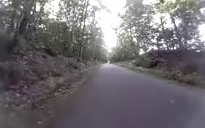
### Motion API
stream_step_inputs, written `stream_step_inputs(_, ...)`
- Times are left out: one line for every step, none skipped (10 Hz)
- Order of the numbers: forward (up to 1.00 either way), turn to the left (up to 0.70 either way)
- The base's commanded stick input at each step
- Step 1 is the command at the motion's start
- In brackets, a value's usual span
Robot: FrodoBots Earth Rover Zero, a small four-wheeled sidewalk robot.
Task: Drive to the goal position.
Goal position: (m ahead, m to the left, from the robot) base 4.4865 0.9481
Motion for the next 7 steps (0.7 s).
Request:
stream_step_inputs(0.70, -0.01)
stream_step_inputs(0.70, -0.01)
stream_step_inputs(0.70, -0.01)
stream_step_inputs(0.70, -0.01)
stream_step_inputs(0.70, 0.00)
stream_step_inputs(0.70, 0.14)
stream_step_inputs(0.70, 0.34)
